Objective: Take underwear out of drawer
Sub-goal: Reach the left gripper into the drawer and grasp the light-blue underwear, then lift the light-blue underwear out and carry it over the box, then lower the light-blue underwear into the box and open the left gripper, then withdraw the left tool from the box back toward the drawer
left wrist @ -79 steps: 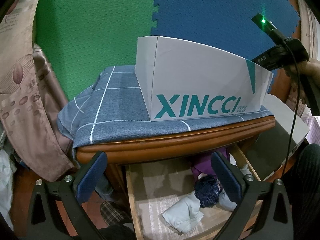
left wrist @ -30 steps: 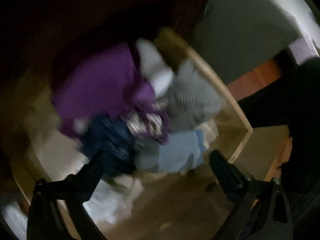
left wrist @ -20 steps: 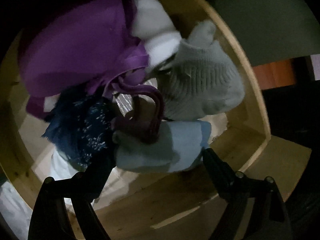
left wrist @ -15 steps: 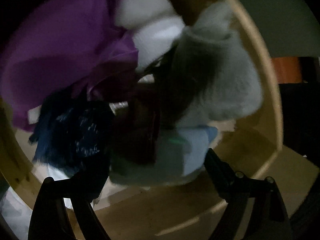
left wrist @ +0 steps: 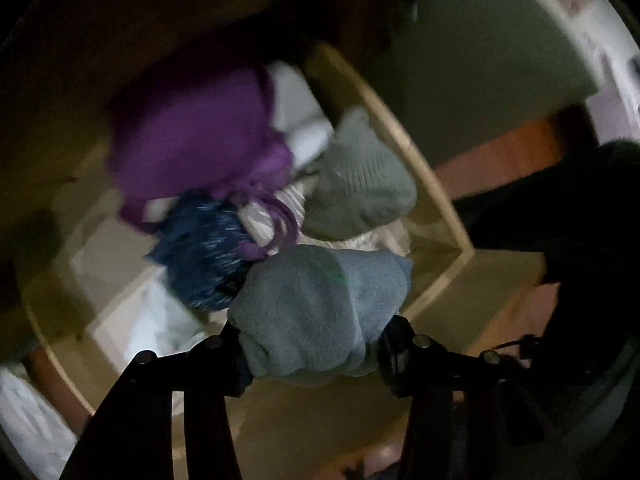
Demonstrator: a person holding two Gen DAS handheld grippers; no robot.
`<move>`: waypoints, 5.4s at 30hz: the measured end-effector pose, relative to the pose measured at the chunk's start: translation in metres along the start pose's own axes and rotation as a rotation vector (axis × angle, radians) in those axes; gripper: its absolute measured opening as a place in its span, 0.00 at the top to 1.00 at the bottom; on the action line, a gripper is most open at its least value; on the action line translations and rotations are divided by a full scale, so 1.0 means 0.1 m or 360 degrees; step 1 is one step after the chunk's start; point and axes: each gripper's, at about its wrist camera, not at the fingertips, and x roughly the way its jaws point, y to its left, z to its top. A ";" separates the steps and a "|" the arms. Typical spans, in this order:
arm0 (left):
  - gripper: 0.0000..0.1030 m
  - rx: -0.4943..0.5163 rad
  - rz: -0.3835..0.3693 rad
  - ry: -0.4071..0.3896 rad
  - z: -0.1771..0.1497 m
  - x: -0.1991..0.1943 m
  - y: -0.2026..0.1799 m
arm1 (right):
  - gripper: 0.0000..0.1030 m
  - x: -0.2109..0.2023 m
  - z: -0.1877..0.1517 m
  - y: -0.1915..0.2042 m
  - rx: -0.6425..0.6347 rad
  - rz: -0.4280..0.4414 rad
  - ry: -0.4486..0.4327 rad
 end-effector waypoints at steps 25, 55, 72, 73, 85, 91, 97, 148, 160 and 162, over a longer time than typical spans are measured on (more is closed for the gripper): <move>0.56 -0.0322 0.0305 -0.1236 -0.93 -3.79 0.81 | 0.08 0.25 -0.06 0.28 -0.0227 -0.0117 0.0188; 0.55 -0.0687 0.0444 -0.1281 0.91 -4.08 0.95 | 0.08 0.18 -0.08 0.31 -0.0277 -0.0049 0.0158; 0.55 -0.0907 0.0378 -0.0958 1.45 -3.32 1.43 | 0.08 0.20 -0.09 0.37 -0.0298 0.0001 0.0175; 0.55 -0.0921 0.0366 -0.0943 1.48 -3.27 1.45 | 0.08 0.21 -0.09 0.37 -0.0301 0.0003 0.0177; 0.55 -0.0986 0.0337 -0.0764 1.71 -2.82 1.65 | 0.08 0.22 -0.10 0.41 -0.0309 0.0030 0.0192; 0.55 -0.1013 0.0353 -0.0728 1.77 -2.69 1.75 | 0.08 0.29 -0.11 0.45 -0.0334 0.0043 0.0225; 0.54 -0.1010 0.0370 -0.0706 1.88 -2.58 1.78 | 0.08 0.30 -0.11 0.45 -0.0341 0.0061 0.0235; 0.34 -0.1085 0.0351 -0.0547 2.07 -2.12 2.02 | 0.08 0.33 -0.10 0.46 -0.0342 0.0074 0.0261; 0.04 -0.0675 0.0117 -0.1065 0.74 -3.54 1.35 | 0.08 0.32 -0.15 0.45 -0.0364 -0.0016 0.0291; 0.01 -0.0499 0.0140 -0.1210 0.25 -3.74 1.09 | 0.08 0.33 -0.14 0.46 -0.0366 -0.0028 0.0301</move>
